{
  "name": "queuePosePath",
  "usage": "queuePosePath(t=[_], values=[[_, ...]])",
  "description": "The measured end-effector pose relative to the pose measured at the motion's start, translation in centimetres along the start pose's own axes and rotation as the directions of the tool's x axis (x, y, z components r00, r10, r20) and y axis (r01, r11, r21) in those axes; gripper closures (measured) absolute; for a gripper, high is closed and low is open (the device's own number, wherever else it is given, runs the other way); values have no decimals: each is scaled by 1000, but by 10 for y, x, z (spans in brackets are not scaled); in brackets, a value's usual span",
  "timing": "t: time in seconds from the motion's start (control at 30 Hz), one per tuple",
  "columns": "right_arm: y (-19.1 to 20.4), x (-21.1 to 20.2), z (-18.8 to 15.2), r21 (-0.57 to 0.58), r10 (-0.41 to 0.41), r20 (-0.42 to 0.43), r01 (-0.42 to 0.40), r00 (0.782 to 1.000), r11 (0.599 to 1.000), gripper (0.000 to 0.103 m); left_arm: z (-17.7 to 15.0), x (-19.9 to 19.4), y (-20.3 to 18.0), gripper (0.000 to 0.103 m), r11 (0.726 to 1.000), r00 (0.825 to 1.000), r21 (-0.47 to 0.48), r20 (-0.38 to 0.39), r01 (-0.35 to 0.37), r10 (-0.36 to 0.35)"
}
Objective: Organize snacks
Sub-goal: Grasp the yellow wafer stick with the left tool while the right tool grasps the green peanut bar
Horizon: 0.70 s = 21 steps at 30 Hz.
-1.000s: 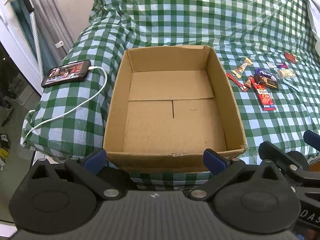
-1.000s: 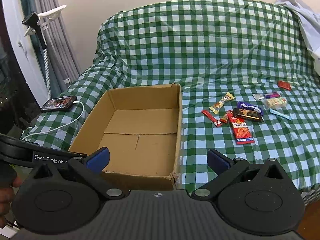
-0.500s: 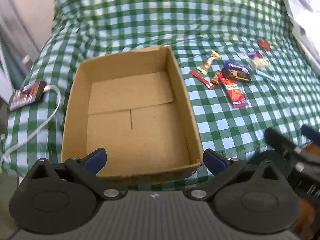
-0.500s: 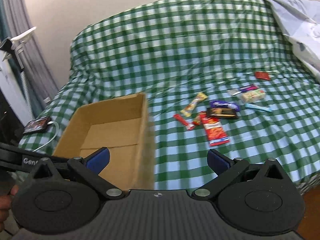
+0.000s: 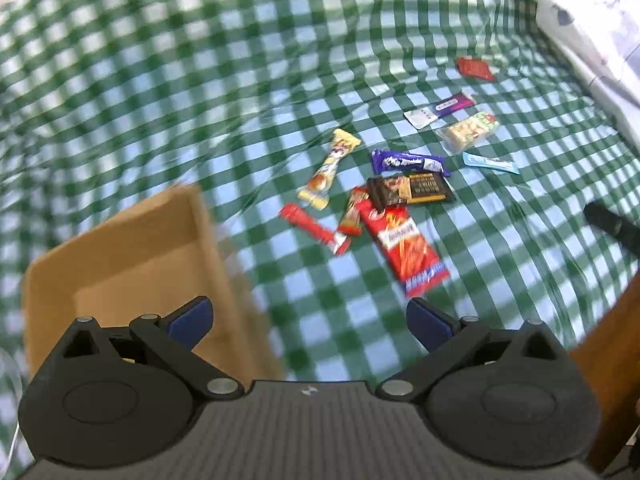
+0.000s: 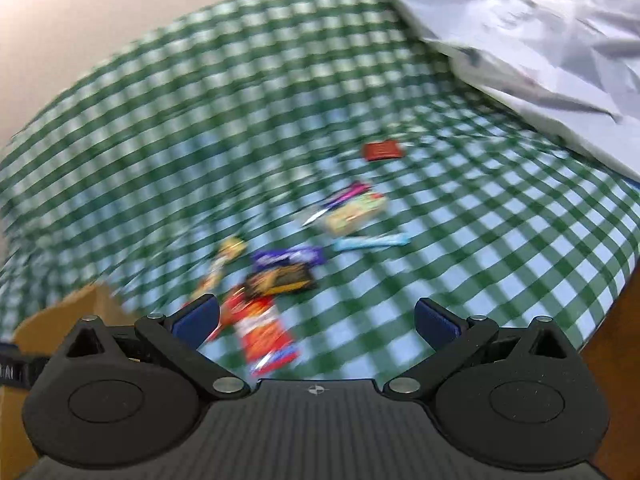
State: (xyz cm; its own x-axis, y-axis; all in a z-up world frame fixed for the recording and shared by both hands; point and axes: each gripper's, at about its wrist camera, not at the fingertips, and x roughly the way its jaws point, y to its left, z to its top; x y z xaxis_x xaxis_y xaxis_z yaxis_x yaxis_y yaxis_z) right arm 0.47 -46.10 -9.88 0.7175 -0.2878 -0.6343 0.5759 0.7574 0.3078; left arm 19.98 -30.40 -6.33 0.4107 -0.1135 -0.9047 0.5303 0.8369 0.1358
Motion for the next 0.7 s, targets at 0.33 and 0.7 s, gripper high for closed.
queuePosePath(t=[0.33, 0.7], values=[[-37, 228, 73, 158, -139, -123, 158, 983, 975, 0, 114, 176, -2, 0, 992, 993, -102, -88, 71, -80], [-10, 352, 61, -35, -289, -206, 288, 935, 957, 0, 138, 261, -3, 1, 994, 985, -84, -153, 66, -78]])
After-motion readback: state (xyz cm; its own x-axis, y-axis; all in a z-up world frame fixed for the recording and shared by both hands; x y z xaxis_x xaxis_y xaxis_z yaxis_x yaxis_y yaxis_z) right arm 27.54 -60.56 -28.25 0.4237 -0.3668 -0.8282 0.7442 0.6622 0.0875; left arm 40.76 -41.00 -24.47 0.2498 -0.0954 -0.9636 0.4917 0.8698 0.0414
